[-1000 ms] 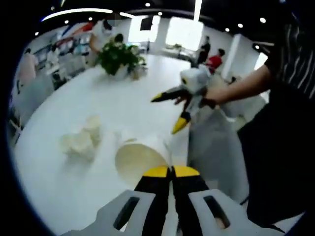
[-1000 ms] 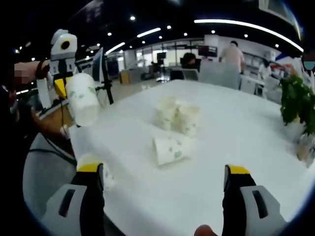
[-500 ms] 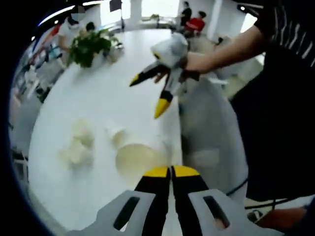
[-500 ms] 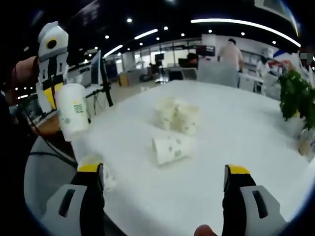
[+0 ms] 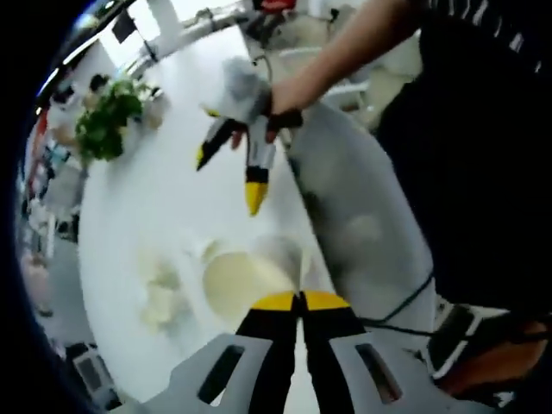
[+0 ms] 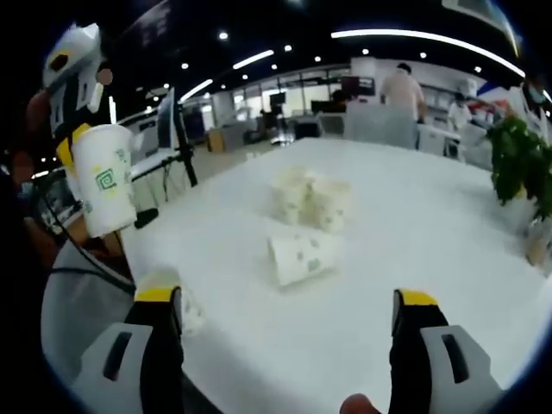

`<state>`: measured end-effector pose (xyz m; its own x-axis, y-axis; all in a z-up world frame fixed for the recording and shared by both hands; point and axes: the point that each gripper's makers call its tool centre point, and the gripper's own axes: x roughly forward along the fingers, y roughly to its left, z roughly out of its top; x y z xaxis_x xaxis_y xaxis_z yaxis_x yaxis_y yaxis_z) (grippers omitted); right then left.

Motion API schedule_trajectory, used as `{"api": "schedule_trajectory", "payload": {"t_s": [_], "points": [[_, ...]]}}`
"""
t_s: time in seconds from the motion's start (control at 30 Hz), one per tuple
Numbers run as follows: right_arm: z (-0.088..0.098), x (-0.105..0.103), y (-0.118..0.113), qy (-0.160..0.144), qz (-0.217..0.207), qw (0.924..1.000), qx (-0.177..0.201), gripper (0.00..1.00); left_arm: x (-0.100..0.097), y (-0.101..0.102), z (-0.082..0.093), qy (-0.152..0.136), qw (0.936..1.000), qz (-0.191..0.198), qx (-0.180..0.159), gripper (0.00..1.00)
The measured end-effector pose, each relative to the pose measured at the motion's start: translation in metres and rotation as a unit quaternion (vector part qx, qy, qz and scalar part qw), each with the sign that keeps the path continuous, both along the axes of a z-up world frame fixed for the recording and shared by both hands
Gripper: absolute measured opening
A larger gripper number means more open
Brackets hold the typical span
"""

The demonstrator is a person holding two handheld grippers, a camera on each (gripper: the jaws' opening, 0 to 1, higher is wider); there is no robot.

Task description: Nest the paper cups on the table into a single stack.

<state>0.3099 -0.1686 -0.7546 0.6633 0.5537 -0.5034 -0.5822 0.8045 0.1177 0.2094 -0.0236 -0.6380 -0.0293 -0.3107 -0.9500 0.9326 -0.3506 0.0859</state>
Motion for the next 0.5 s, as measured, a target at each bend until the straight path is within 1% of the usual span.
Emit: {"api": "schedule_trajectory", "payload": {"t_s": [0.03,0.1,0.13,0.2,0.27,0.3,0.33,0.4,0.43,0.5], "points": [[0.0,0.0,0.0,0.0,0.0,1.0,0.0,1.0,-0.002,0.0,-0.001,-0.001,1.0,-0.008,0.004,0.0],[-0.001,0.0,0.0,0.002,0.0,1.0,0.001,1.0,0.003,0.0,-0.002,-0.035,0.9983,-0.044,0.016,0.0],[-0.001,0.0,0.0,0.002,-0.001,1.0,0.002,1.0,0.003,-0.001,-0.004,-0.048,0.9965,-0.066,0.016,0.0],[-0.001,0.0,-0.001,0.003,-0.003,1.0,0.003,1.0,0.0,-0.003,-0.006,-0.051,0.9948,-0.088,0.013,0.0],[-0.001,0.001,-0.003,0.002,-0.004,1.0,0.001,1.0,0.001,-0.004,-0.009,-0.056,0.9938,-0.095,0.008,0.0],[-0.002,0.001,-0.003,0.003,-0.005,1.0,0.002,0.99,0.003,-0.003,-0.011,-0.062,0.9927,-0.103,0.014,0.0],[-0.003,0.0,-0.004,0.005,-0.006,1.0,0.004,0.99,0.005,-0.002,-0.012,-0.071,0.9906,-0.115,0.021,0.0],[-0.004,-0.001,-0.005,0.006,-0.007,0.9999,0.004,0.99,0.008,-0.002,-0.018,-0.091,0.9836,-0.154,0.024,0.0],[-0.004,-0.001,-0.005,0.007,-0.008,0.9999,0.005,0.99,0.007,-0.002,-0.021,-0.096,0.9793,-0.177,0.022,0.0],[-0.004,-0.001,-0.006,0.007,-0.01,0.9999,0.008,0.98,0.005,-0.002,-0.023,-0.09,0.9804,-0.175,0.017,0.0]]}}
